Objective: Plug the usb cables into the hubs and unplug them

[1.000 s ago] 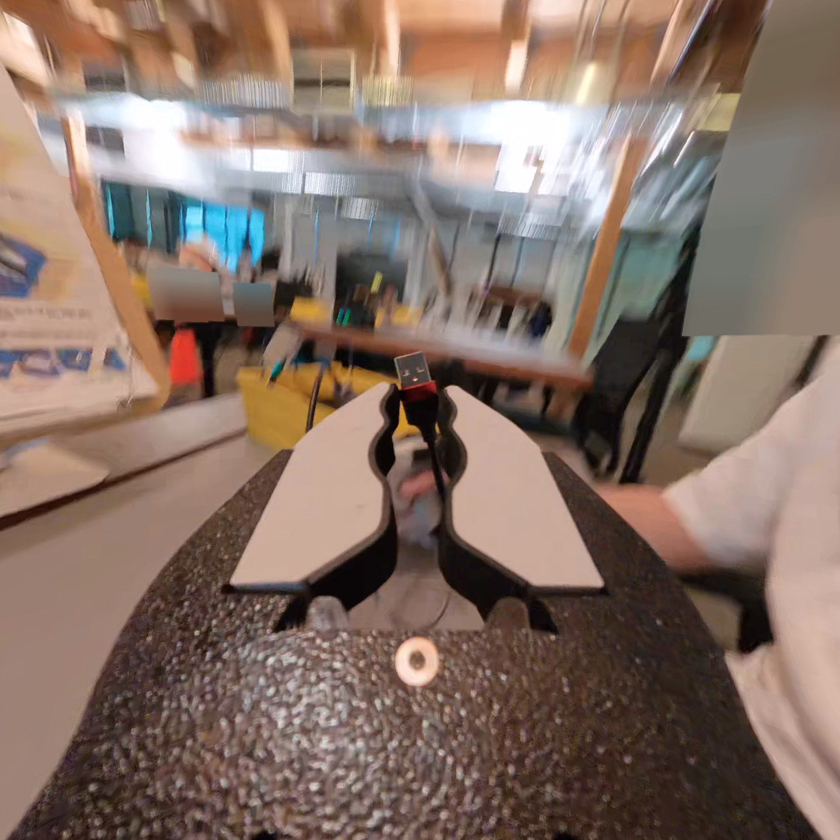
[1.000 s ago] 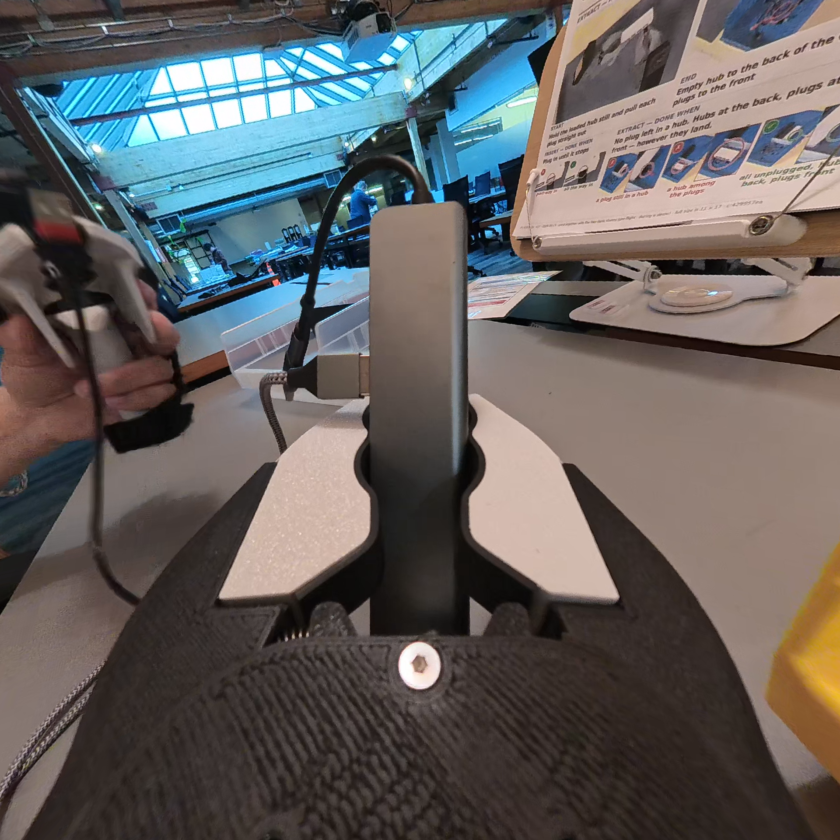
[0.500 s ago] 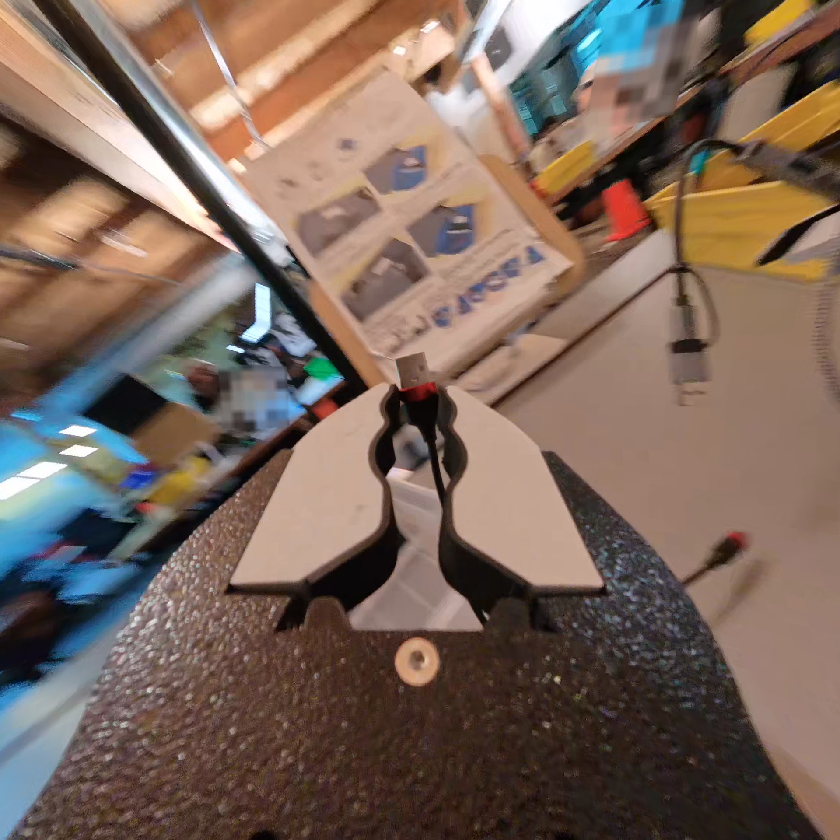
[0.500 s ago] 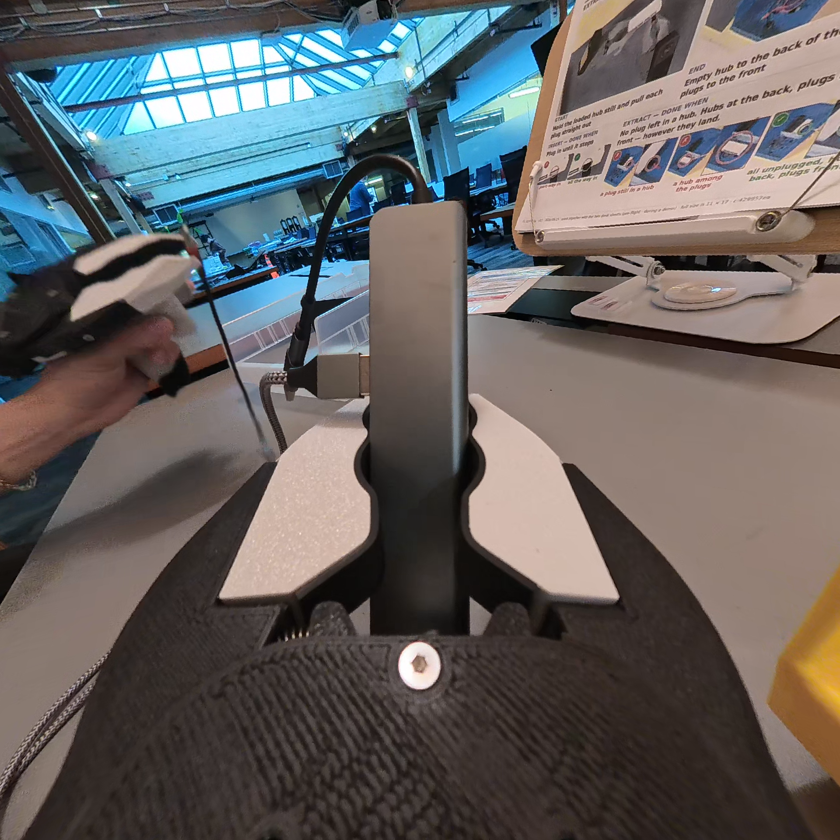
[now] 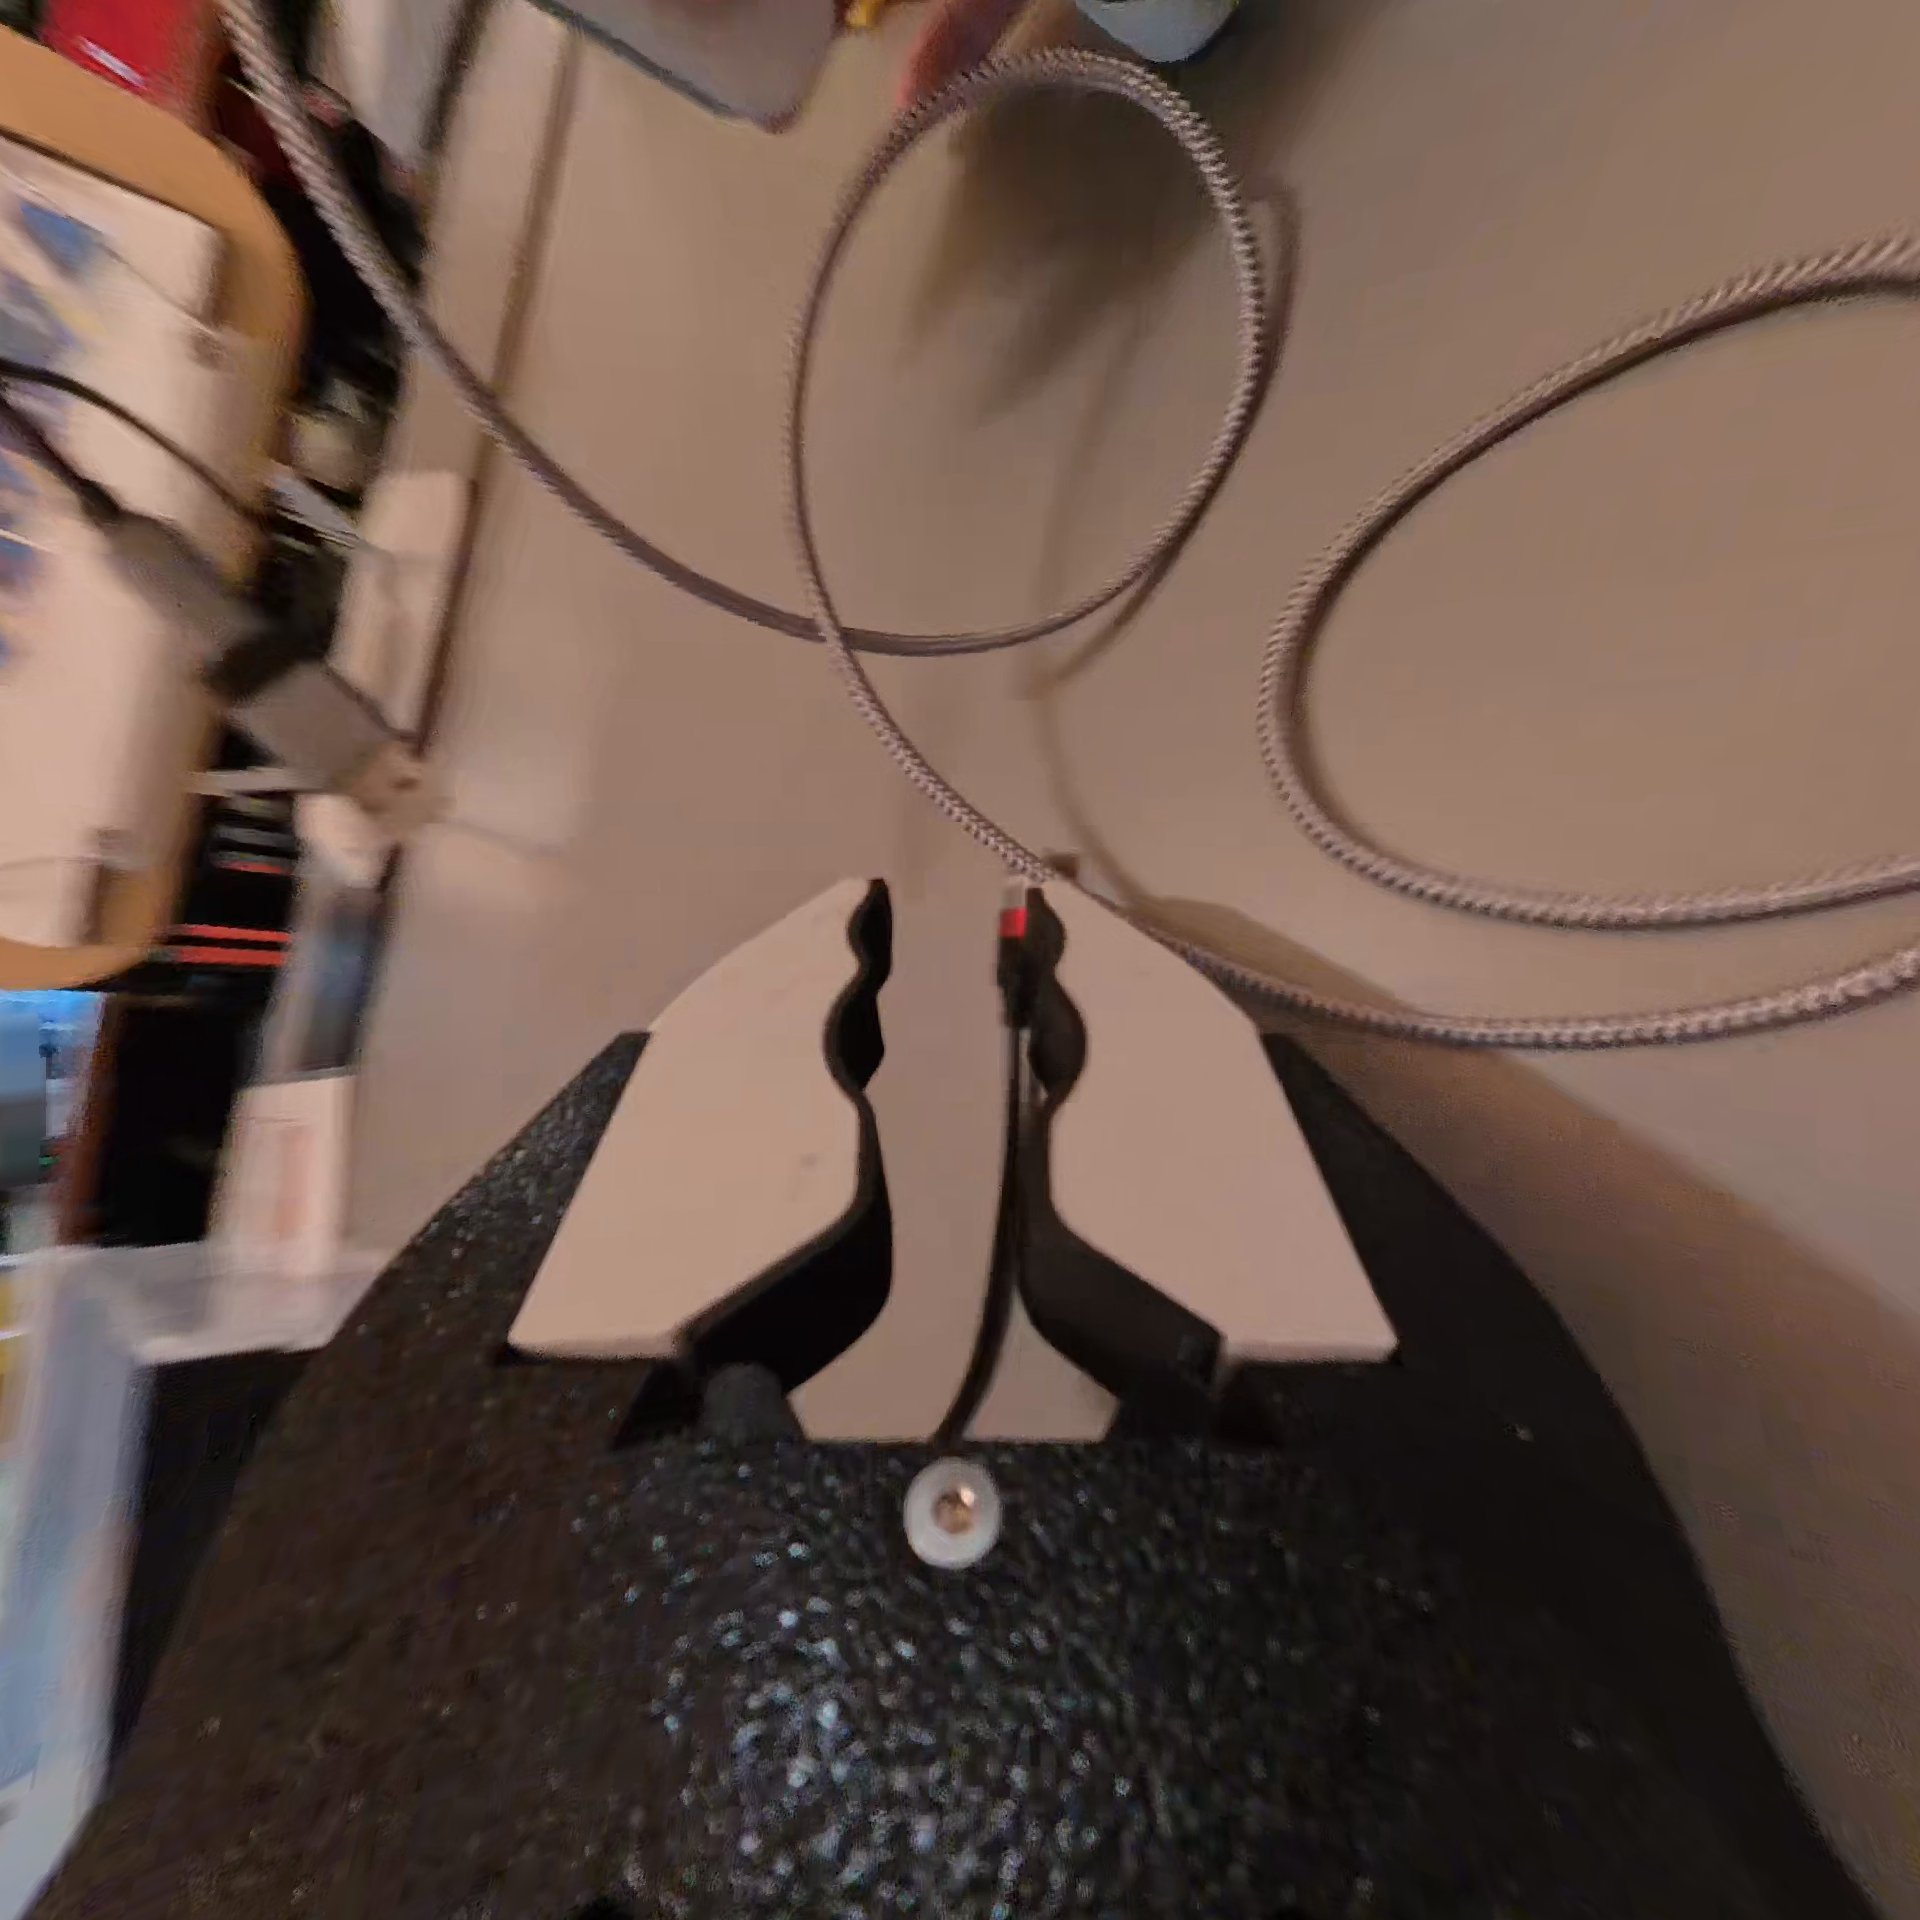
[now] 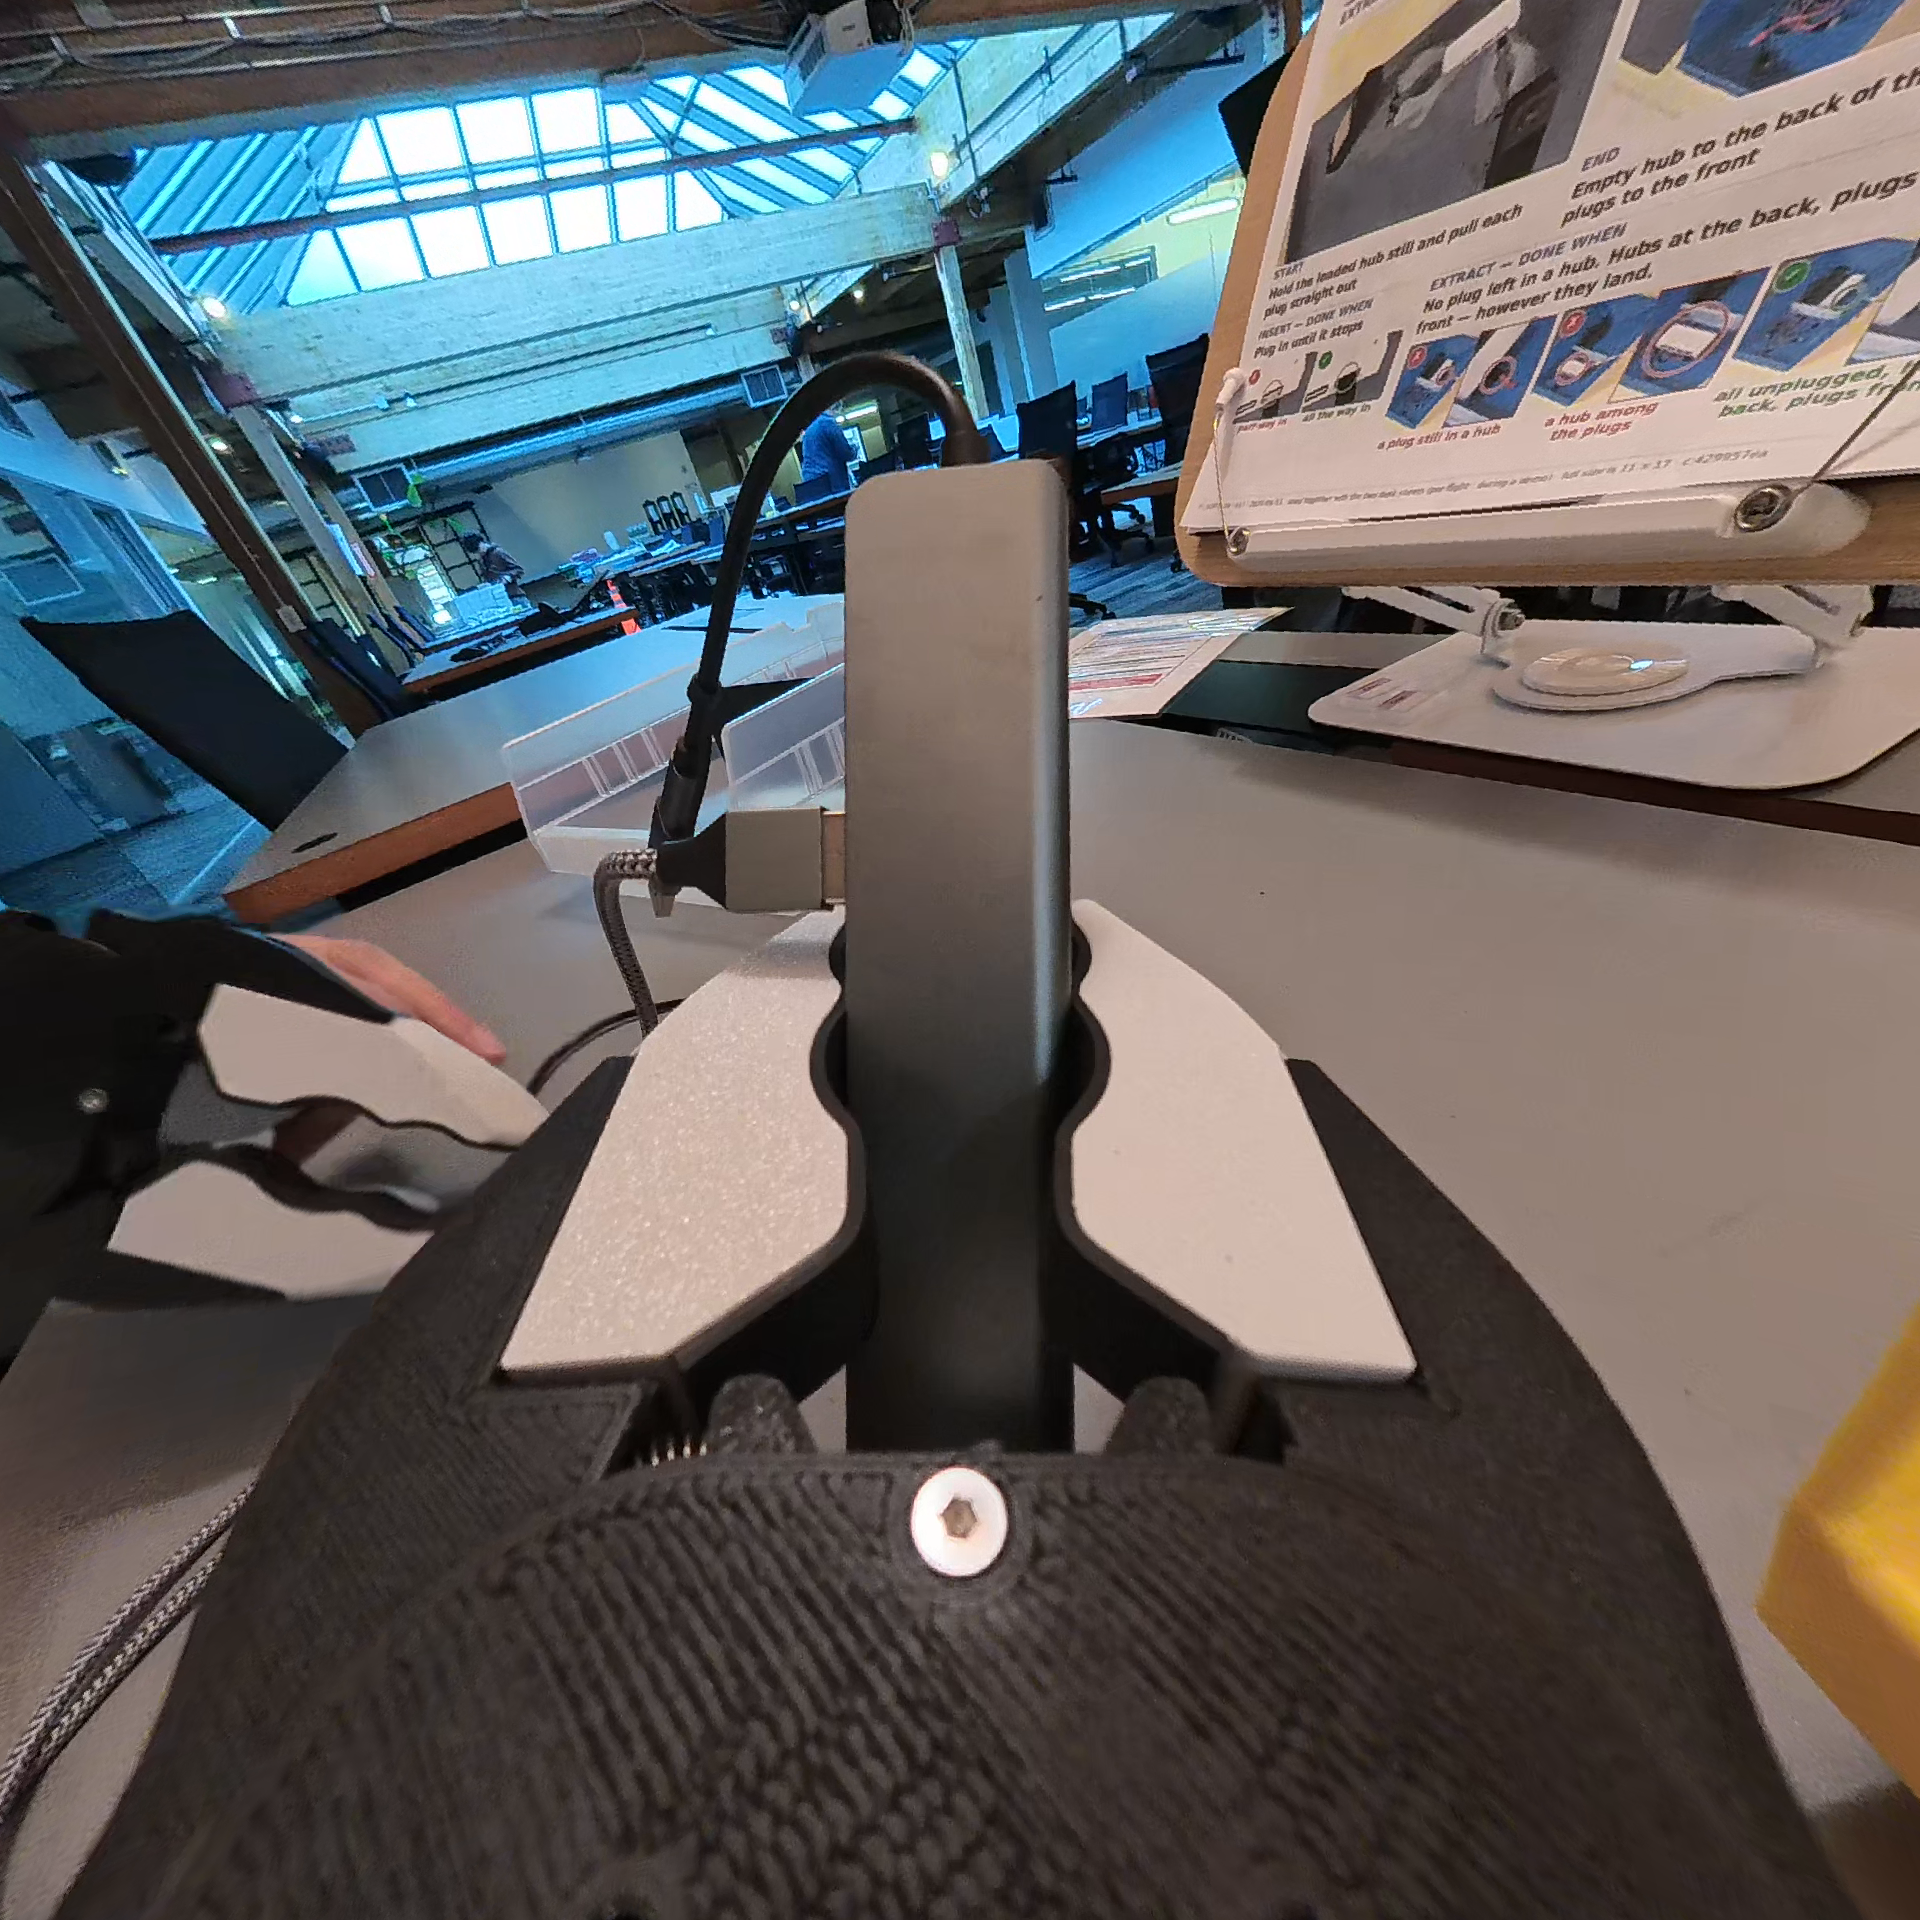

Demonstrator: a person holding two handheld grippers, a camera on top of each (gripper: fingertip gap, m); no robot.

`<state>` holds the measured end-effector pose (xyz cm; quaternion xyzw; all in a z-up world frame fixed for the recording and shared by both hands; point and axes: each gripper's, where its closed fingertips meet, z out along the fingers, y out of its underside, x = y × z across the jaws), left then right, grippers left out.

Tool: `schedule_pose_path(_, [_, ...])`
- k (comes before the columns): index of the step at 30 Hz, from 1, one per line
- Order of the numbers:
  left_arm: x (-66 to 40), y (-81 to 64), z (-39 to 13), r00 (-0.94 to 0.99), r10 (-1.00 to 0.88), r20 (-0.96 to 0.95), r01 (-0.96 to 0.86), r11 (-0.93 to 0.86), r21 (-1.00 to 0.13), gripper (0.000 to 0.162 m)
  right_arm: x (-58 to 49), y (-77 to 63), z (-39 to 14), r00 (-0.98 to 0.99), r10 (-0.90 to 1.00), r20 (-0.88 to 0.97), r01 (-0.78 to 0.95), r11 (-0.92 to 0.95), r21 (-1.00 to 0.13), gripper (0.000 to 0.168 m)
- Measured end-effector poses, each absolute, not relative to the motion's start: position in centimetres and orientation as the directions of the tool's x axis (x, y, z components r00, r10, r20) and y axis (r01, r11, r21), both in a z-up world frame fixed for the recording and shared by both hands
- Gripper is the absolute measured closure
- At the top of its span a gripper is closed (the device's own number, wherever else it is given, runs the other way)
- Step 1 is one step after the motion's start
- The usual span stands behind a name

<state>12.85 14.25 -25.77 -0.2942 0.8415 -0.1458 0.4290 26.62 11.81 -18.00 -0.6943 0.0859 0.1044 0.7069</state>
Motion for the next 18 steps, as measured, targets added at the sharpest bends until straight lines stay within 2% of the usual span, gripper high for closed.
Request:
schedule_pose_path(1, [12.8, 13.8, -26.6, -0.499, -0.655, -0.568, -0.400, 0.755, -0.520, 0.135, 26.6, 11.8, -18.0, 0.963, 0.029, -0.268, -0.268, 0.015, -0.963, 0.134])
schedule_pose_path(3, [12.5, 13.0, -27.6, -0.550, -0.724, -0.416, -0.468, 0.679, -0.565, 0.115, 26.7, 11.8, -18.0, 0.962, 0.029, -0.271, -0.272, 0.018, -0.962, 0.134])
schedule_pose_path(5, [11.9, 12.4, -27.7, -0.600, -0.754, -0.267, -0.508, 0.617, -0.601, 0.110, 26.7, 11.7, -17.9, 0.961, 0.030, -0.274, -0.275, 0.020, -0.961, 0.134])
schedule_pose_path(8, [11.3, 13.5, -26.4, -0.612, -0.778, -0.142, -0.553, 0.550, -0.626, 0.119, 26.7, 11.7, -17.9, 0.961, 0.031, -0.277, -0.277, 0.020, -0.961, 0.134])
schedule_pose_path(11, [10.4, 15.7, -26.4, -0.610, -0.792, -0.027, -0.642, 0.515, -0.568, 0.125, 26.6, 11.8, -18.0, 0.962, 0.033, -0.272, -0.272, 0.015, -0.962, 0.134])
schedule_pose_path(13, [10.2, 16.3, -26.8, -0.629, -0.777, 0.021, -0.658, 0.518, -0.546, 0.132, 26.5, 11.9, -18.0, 0.963, 0.035, -0.266, -0.267, 0.009, -0.964, 0.134])
schedule_pose_path(16, [10.4, 16.1, -27.9, -0.652, -0.755, 0.069, -0.672, 0.534, -0.513, 0.134, 26.4, 11.9, -18.1, 0.964, 0.037, -0.262, -0.263, 0.003, -0.965, 0.134])
schedule_pose_path(18, [10.5, 15.4, -28.6, -0.681, -0.728, 0.082, -0.659, 0.560, -0.502, 0.142, 26.5, 11.9, -18.1, 0.964, 0.036, -0.265, -0.265, 0.005, -0.964, 0.134])
